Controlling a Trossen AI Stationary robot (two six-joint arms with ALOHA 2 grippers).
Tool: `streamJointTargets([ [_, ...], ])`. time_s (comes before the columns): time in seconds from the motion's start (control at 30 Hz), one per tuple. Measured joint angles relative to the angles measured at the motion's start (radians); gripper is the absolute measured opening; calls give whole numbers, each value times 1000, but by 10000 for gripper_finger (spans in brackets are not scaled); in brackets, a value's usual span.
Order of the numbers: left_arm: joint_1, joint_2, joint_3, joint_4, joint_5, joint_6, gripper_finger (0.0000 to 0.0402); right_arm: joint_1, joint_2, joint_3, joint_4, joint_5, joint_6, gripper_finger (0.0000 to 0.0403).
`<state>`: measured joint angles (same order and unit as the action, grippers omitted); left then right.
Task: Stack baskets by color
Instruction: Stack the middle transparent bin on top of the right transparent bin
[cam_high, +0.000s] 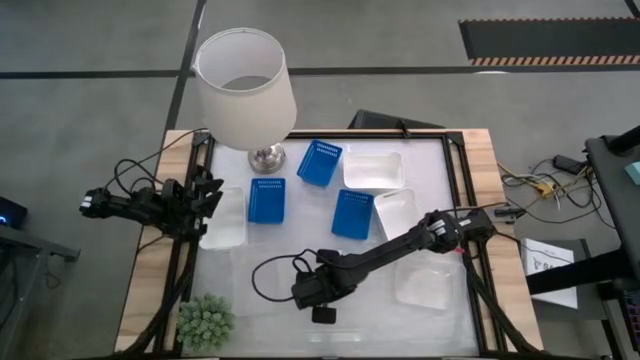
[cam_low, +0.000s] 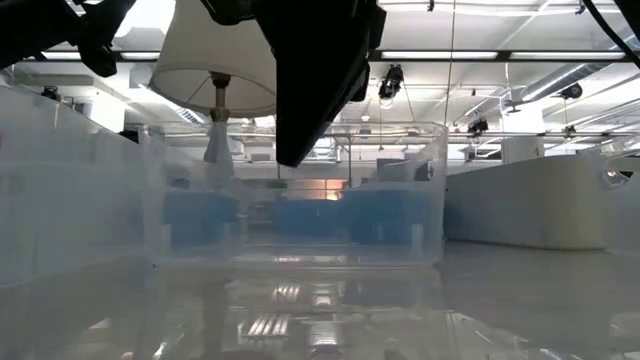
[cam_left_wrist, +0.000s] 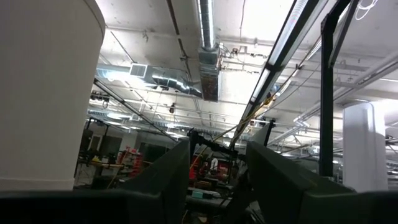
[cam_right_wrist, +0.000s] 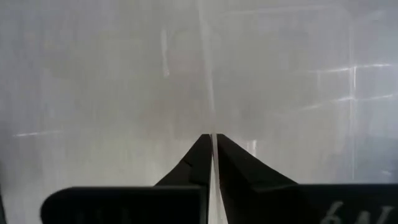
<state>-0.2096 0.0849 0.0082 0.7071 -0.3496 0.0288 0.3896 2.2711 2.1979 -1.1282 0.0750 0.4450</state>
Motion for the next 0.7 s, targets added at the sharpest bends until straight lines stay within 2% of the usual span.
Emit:
streamJointTargets([
  [0.2,0,0,0,1,0,0,143,9,-53,0,-28,-5,8,9],
  [0.47,0,0,0,12,0,0,143,42,-189,0,-92,11,0,9],
  [0.7,0,0,0,18,1,1,143,98,-325,0,-243,153,13,9],
])
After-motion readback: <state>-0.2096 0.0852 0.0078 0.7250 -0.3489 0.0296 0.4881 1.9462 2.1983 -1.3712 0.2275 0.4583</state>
